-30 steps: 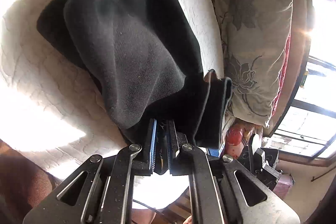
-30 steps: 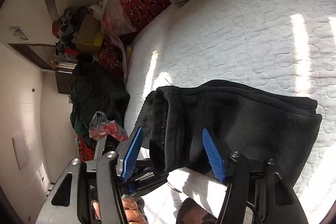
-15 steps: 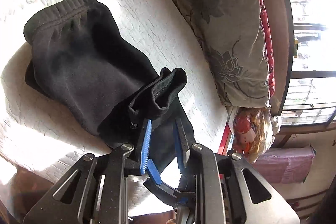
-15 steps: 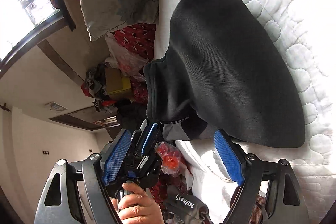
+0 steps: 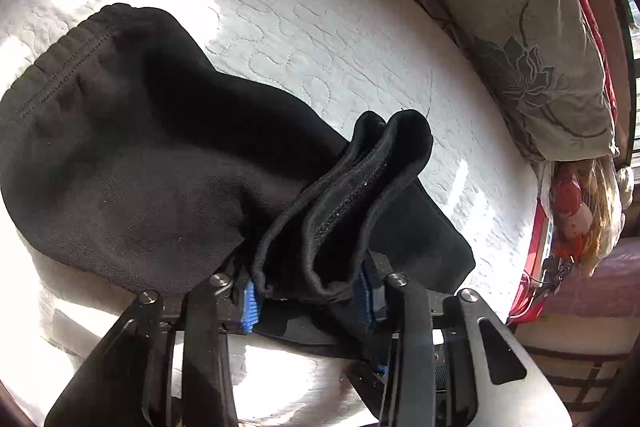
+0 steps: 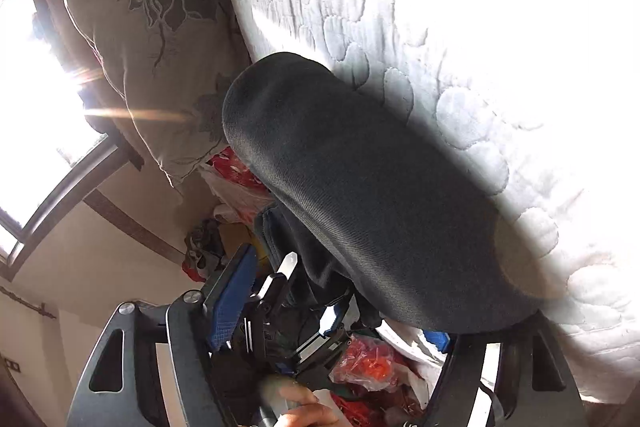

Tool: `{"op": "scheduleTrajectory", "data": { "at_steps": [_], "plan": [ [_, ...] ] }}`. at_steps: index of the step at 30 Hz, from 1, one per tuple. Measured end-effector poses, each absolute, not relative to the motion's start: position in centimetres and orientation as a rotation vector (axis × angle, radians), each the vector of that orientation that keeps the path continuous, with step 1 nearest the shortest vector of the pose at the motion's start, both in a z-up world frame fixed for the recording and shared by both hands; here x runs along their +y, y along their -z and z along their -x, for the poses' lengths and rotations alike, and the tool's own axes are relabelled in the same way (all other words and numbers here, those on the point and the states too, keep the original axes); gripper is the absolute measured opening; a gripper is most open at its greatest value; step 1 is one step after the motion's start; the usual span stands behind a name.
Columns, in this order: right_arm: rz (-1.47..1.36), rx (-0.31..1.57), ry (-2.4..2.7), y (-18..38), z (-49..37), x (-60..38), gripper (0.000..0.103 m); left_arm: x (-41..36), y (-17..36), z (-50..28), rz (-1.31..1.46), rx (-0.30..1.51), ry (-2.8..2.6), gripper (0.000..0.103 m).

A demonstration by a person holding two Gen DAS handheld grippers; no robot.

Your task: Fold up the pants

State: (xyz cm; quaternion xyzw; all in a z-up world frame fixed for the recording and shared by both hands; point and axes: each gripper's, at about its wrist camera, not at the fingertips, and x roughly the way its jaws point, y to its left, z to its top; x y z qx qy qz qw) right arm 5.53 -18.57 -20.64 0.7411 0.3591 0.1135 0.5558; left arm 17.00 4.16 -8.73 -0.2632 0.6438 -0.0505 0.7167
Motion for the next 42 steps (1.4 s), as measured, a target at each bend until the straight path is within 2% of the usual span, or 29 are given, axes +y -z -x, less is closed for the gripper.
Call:
{"op": "scheduleTrajectory", "data": {
  "at_steps": [1,2,3,6,8,10,12,13,15,16,19,21,22,24,27,28,29,30,32,33,34,35,36,37,38,39,40,41,42],
  "plan": [
    [-1.742,0.855,-0.261,20.7,-5.4,-18.8,0.045,4.4,8.9,-16.7,0.639,1.434,0.115,0.024],
    [-1.738,0.846,-0.26,20.6,-5.2,-19.4,0.027,4.6,8.7,-16.2,0.687,1.437,0.138,0.018],
    [-1.73,0.827,-0.255,20.3,-4.9,-20.1,0.015,4.7,8.3,-15.4,0.727,1.442,0.184,0.017],
    [-1.663,0.746,-0.186,19.2,-3.5,-24.0,0.014,3.7,8.3,-14.0,0.643,1.445,0.172,0.017],
    [-1.625,0.781,-0.121,19.9,-3.4,-25.5,0.012,3.0,10.7,-14.1,0.617,1.505,0.149,0.018],
    [-1.622,0.808,-0.141,20.6,-3.5,-25.3,0.009,3.5,11.1,-14.0,0.662,1.488,0.155,0.018],
    [-1.593,0.829,-0.159,19.8,-3.4,-25.0,0.017,4.2,10.3,-14.3,0.687,1.489,0.193,0.018],
    [-1.584,0.859,-0.179,19.3,-3.7,-24.6,0.029,4.6,9.6,-14.3,0.684,1.482,0.208,0.018],
    [-1.594,0.9,-0.184,18.3,-2.9,-24.3,0.063,5.7,7.4,-13.9,0.655,1.431,0.218,0.018],
    [-1.612,0.901,-0.189,17.7,-2.3,-24.2,0.067,6.2,6.1,-13.5,0.638,1.396,0.24,0.019],
    [-1.565,0.85,-0.244,14.7,-1.4,-24.1,0.069,6.3,2.7,-12.5,0.641,1.304,0.316,0.019],
    [-1.463,0.754,-0.287,11.9,-2.7,-23.9,0.073,4.6,1.4,-13.0,0.635,1.281,0.393,0.029],
    [-1.424,0.72,-0.32,11.0,-3.9,-23.7,0.076,3.6,1.3,-13.6,0.639,1.28,0.42,0.039],
    [-1.415,0.701,-0.352,10.9,-6.1,-23.1,0.077,1.7,2.0,-14.9,0.628,1.277,0.442,0.041],
    [-1.46,0.739,-0.355,13.8,-7.9,-22.1,0.076,-0.2,5.2,-17.3,0.543,1.32,0.373,0.041],
    [-1.455,0.76,-0.327,15.0,-8.0,-22.4,0.073,-0.3,6.7,-18.1,0.52,1.342,0.339,0.041],
    [-1.44,0.766,-0.298,16.2,-7.9,-23.0,0.066,-0.3,8.6,-18.6,0.519,1.378,0.313,0.027],
    [-1.416,0.786,-0.277,17.3,-8.0,-23.3,0.047,0.1,9.8,-18.8,0.545,1.399,0.301,0.023],
    [-1.408,0.824,-0.247,18.7,-8.0,-23.5,0.022,0.9,9.4,-18.5,0.595,1.38,0.325,0.023],
    [-1.424,0.826,-0.257,18.8,-8.1,-23.5,0.023,1.2,8.8,-18.3,0.603,1.376,0.342,0.023],
    [-1.422,0.834,-0.264,18.6,-8.3,-23.4,0.024,1.5,8.2,-18.0,0.595,1.379,0.357,0.023],
    [-1.404,0.847,-0.27,18.0,-8.6,-23.3,0.032,2.1,7.3,-17.5,0.587,1.376,0.365,0.023],
    [-1.376,0.855,-0.286,17.2,-8.6,-23.2,0.047,3.0,6.2,-17.0,0.58,1.358,0.378,0.023],
    [-1.345,0.845,-0.3,16.1,-8.8,-22.9,0.058,4.3,4.7,-16.4,0.574,1.322,0.392,0.023],
    [-1.301,0.83,-0.31,14.7,-8.6,-22.6,0.078,5.8,3.4,-16.0,0.571,1.287,0.393,0.023],
    [-1.245,0.821,-0.32,13.3,-8.8,-21.8,0.09,7.6,2.0,-15.8,0.568,1.248,0.379,0.024],
    [-1.179,0.816,-0.338,11.9,-9.2,-20.8,0.091,9.6,0.9,-15.7,0.564,1.212,0.351,0.033],
    [-1.1,0.827,-0.36,10.7,-9.7,-19.4,0.091,11.6,-0.1,-15.8,0.55,1.185,0.315,0.054],
    [-1.017,0.846,-0.378,9.7,-10.2,-17.7,0.092,13.6,-0.7,-16.2,0.52,1.164,0.26,0.064]
  ]
}}
